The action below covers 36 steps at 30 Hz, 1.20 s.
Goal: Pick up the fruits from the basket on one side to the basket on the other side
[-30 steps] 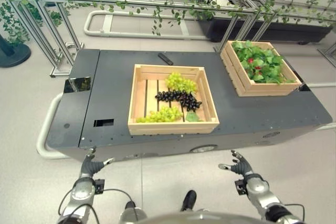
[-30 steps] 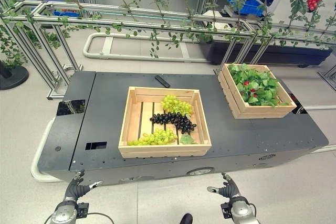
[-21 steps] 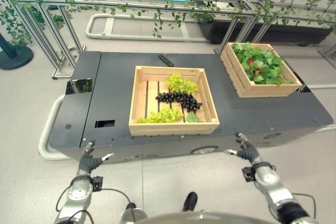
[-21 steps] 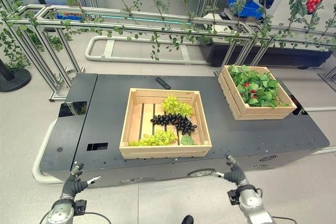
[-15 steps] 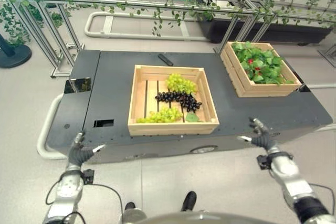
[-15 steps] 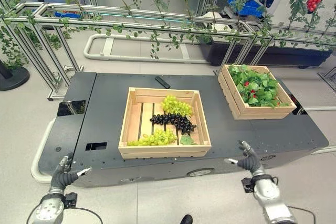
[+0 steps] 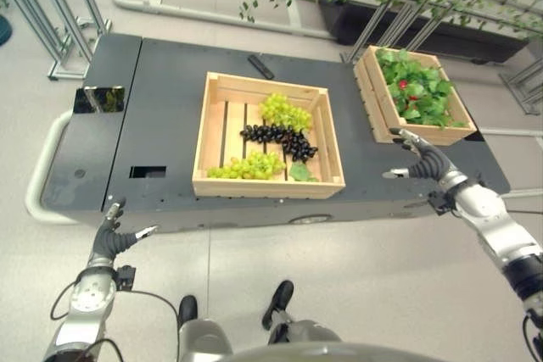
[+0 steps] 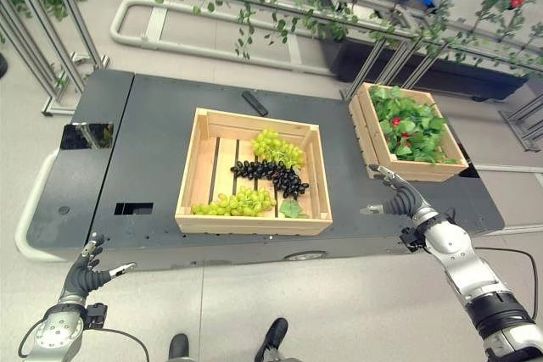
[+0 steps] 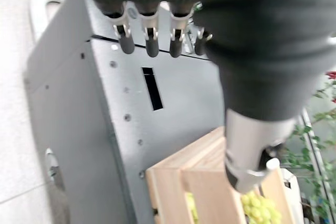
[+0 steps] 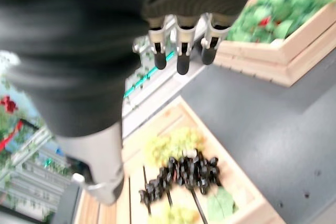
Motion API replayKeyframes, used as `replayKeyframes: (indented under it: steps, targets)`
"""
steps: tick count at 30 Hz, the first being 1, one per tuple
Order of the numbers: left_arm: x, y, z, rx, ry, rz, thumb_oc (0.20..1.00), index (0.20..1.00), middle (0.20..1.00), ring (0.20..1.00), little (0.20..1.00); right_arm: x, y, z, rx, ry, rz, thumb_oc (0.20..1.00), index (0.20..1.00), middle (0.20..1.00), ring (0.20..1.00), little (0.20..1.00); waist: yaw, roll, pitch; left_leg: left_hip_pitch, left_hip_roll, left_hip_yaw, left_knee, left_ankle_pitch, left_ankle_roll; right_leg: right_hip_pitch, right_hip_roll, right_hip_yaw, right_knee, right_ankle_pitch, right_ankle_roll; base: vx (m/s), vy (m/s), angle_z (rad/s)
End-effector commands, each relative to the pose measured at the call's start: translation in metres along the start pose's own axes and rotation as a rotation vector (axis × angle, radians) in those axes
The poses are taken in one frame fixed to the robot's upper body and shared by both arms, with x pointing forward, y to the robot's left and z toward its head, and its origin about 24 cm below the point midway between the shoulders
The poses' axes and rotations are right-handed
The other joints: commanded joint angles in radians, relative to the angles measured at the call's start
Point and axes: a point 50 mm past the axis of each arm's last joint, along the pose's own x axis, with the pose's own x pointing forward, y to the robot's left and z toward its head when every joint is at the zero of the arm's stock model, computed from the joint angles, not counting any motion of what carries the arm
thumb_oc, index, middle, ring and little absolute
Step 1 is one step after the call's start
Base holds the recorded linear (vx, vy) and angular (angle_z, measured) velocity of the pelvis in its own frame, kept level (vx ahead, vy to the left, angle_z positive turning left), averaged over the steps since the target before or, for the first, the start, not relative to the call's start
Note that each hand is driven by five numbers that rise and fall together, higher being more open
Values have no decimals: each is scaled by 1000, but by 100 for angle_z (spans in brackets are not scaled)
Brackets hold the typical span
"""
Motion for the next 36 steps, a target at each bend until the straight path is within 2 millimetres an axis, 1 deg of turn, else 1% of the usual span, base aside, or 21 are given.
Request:
replayKeyframes:
  steps: [1, 3, 4, 7, 8, 9, 11, 13, 14, 15, 16, 17, 20, 21, 22, 25, 26, 28, 31, 32, 36]
  targets:
    - [17, 4, 51, -51, -234, 14, 1000, 1000, 1000, 1000, 1000, 18, -42, 39, -126, -105, -80, 1000, 1000, 1000, 1000, 1000, 50, 32, 68, -96, 6, -47, -24, 96, 5, 33, -84, -47, 52, -21, 154, -77, 8, 10]
    - [21, 5, 64, -68, -281, 22, 1000, 1000, 1000, 1000, 1000, 24, -50, 51, -176, -123, -105, 1000, 1000, 1000, 1000, 1000, 60, 46, 108, -134, 2, -56, -5, 100, 4, 5, -95, -50, 66, -20, 151, -119, 22, 18]
    - [24, 5, 74, -94, -317, 36, 1000, 1000, 1000, 1000, 1000, 33, -56, 64, -225, -145, -129, 1000, 1000, 1000, 1000, 1000, 69, 57, 145, -171, 3, -70, 12, 104, 4, -28, -103, -51, 85, -22, 146, -139, 12, 18]
    - [25, 1, 85, -136, -356, 44, 1000, 1000, 1000, 1000, 1000, 39, -67, 79, -276, -164, -167, 1000, 1000, 1000, 1000, 1000, 73, 71, 195, -224, 5, -80, 29, 113, 3, -75, -116, -54, 112, -27, 140, -67, -13, 23]
    - [25, 1, 85, -137, -356, 45, 1000, 1000, 1000, 1000, 1000, 39, -68, 79, -277, -165, -167, 1000, 1000, 1000, 1000, 1000, 72, 72, 194, -226, 5, -81, 30, 113, 3, -76, -116, -55, 113, -27, 140, 26, -33, 23]
    - [26, 1, 92, -147, -381, 51, 1000, 1000, 1000, 1000, 1000, 41, -74, 88, -293, -185, -195, 1000, 1000, 1000, 1000, 1000, 79, 86, 225, -254, 14, -97, 48, 94, -9, -99, -112, -41, 134, -48, 149, 30, -46, 8]
    - [26, -2, 104, -177, -429, 51, 1000, 1000, 1000, 1000, 1000, 42, -79, 97, -318, -204, -227, 1000, 1000, 1000, 1000, 1000, 75, 98, 264, -318, 13, -106, 100, 82, -8, -142, -130, -44, 164, -52, 148, -12, -39, 19]
    - [25, -3, 105, -187, -433, 54, 1000, 1000, 1000, 1000, 1000, 43, -80, 100, -321, -215, -235, 1000, 1000, 1000, 1000, 1000, 69, 102, 268, -354, 11, -110, 128, 73, -8, -171, -136, -37, 177, -54, 146, -14, 4, 26]
    - [25, -4, 105, -195, -432, 61, 1000, 1000, 1000, 1000, 1000, 42, -82, 104, -338, -227, -241, 1000, 1000, 1000, 1000, 1000, 64, 103, 268, -388, 10, -111, 152, 64, -6, -194, -142, -31, 185, -56, 145, -29, 18, 12]
    - [23, -8, 111, -226, -458, 57, 1000, 1000, 1000, 1000, 1000, 44, -83, 113, -361, -250, -244, 1000, 1000, 1000, 1000, 1000, 57, 113, 269, -471, 10, -114, 204, 47, -1, -259, -165, -21, 205, -52, 146, -29, 21, 9]
    - [24, -8, 111, -228, -460, 58, 1000, 1000, 1000, 1000, 1000, 44, -84, 114, -362, -252, -245, 1000, 1000, 1000, 1000, 1000, 56, 114, 269, -477, 10, -114, 211, 45, 0, -264, -166, -20, 209, -53, 146, -23, 36, -2]
    - [23, -10, 113, -237, -466, 55, 1000, 1000, 1000, 1000, 1000, 44, -87, 115, -358, -254, -262, 1000, 1000, 1000, 1000, 1000, 51, 118, 269, -525, 8, -113, 231, 38, 2, -312, -178, -11, 224, -53, 144, 8, 19, -14]
    - [23, -12, 114, -246, -466, 58, 1000, 1000, 1000, 1000, 1000, 47, -84, 116, -358, -253, -261, 1000, 1000, 1000, 1000, 1000, 44, 112, 269, -585, 12, -117, 239, 42, -2, -372, -185, -7, 238, -55, 143, 18, -4, -12]
    - [23, -12, 114, -246, -467, 59, 1000, 1000, 1000, 1000, 1000, 47, -84, 116, -359, -253, -262, 1000, 1000, 1000, 1000, 1000, 44, 112, 269, -587, 12, -117, 239, 42, -2, -373, -185, -7, 239, -56, 143, 51, -47, 11]
    - [23, -14, 112, -247, -456, 56, 1000, 1000, 1000, 1000, 1000, 49, -79, 115, -364, -251, -243, 1000, 1000, 1000, 1000, 1000, 42, 101, 269, -603, 17, -121, 231, 48, -6, -389, -184, -13, 238, -54, 144, 62, -55, 7]
    - [24, -13, 112, -231, -457, 54, 1000, 1000, 1000, 1000, 1000, 50, -73, 116, -374, -258, -219, 1000, 1000, 1000, 1000, 1000, 39, 92, 269, -626, 20, -130, 222, 55, -9, -405, -183, -17, 231, -52, 147, 71, -64, 3]
    - [24, -13, 112, -231, -457, 55, 1000, 1000, 1000, 1000, 1000, 50, -73, 116, -374, -258, -220, 1000, 1000, 1000, 1000, 1000, 39, 92, 269, -626, 20, -131, 222, 55, -10, -405, -183, -17, 231, -52, 147, 73, -46, 3]
    - [25, -15, 114, -229, -459, 54, 1000, 1000, 1000, 1000, 1000, 52, -71, 117, -387, -262, -212, 1000, 1000, 1000, 1000, 1000, 39, 81, 269, -633, 19, -135, 209, 61, -12, -407, -181, -26, 219, -48, 151, 83, -56, 2]
    - [27, -16, 114, -233, -456, 50, 1000, 1000, 1000, 1000, 1000, 54, -71, 122, -412, -269, -215, 1000, 1000, 1000, 1000, 1000, 38, 70, 269, -636, 18, -139, 199, 63, -12, -407, -179, -28, 208, -40, 155, 57, -32, 5]
    - [27, -17, 116, -241, -460, 49, 1000, 1000, 1000, 1000, 1000, 57, -73, 127, -424, -275, -220, 1000, 1000, 1000, 1000, 1000, 40, 63, 269, -640, 16, -142, 196, 61, -11, -414, -174, -25, 203, -34, 158, 38, -11, 5]
    - [27, -20, 119, -255, -472, 42, 1000, 1000, 1000, 1000, 1000, 61, -77, 136, -449, -287, -239, 1000, 1000, 1000, 1000, 1000, 40, 57, 269, -653, 16, -148, 197, 58, -8, -424, -168, -18, 194, -30, 159, 59, -17, -2]
